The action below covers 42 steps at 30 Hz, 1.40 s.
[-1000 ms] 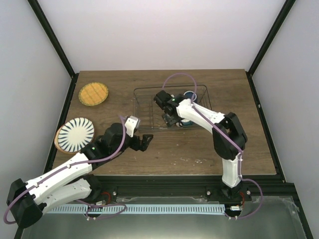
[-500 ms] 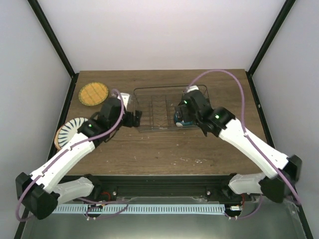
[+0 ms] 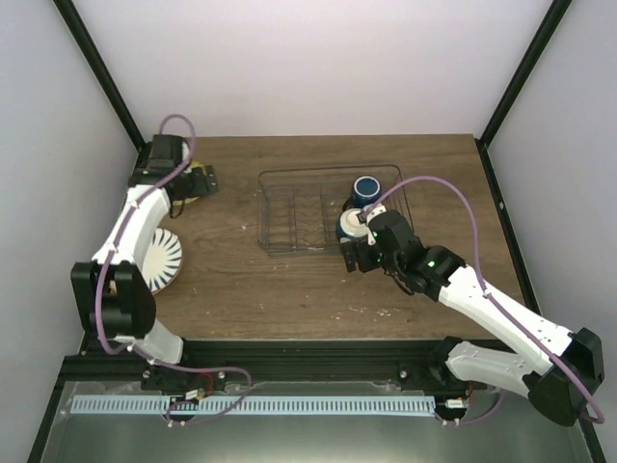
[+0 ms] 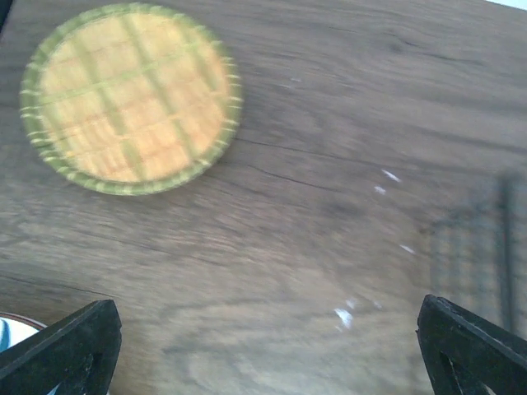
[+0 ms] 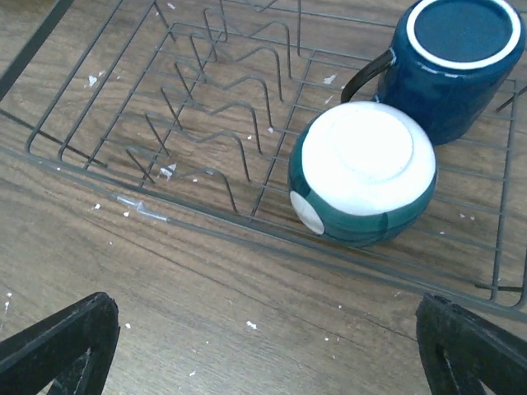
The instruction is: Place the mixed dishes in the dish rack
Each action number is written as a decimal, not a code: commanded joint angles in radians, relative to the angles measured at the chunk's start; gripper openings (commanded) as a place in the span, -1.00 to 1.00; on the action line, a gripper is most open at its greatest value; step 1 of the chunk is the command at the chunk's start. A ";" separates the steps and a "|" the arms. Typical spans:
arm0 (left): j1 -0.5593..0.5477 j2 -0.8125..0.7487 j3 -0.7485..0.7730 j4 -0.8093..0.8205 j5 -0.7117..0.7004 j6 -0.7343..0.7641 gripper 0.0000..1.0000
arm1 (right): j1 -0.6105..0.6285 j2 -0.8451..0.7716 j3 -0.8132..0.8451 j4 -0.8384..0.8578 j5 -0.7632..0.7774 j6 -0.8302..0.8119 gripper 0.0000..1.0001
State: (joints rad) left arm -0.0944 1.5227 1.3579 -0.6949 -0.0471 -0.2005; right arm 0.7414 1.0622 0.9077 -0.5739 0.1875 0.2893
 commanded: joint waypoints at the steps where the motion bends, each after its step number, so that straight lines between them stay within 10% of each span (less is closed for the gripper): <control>1: 0.170 0.121 0.085 -0.043 0.139 -0.012 1.00 | 0.004 -0.049 -0.035 0.058 -0.048 0.008 1.00; 18: 0.472 0.562 0.425 -0.107 0.402 0.008 0.88 | 0.004 -0.021 -0.094 0.067 -0.069 -0.012 1.00; 42: 0.505 0.813 0.478 0.067 0.618 -0.120 0.76 | 0.004 0.036 -0.051 -0.019 -0.019 0.026 1.00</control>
State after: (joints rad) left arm 0.4053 2.3035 1.8477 -0.6941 0.4973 -0.2855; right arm 0.7414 1.0969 0.8185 -0.5613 0.1429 0.3046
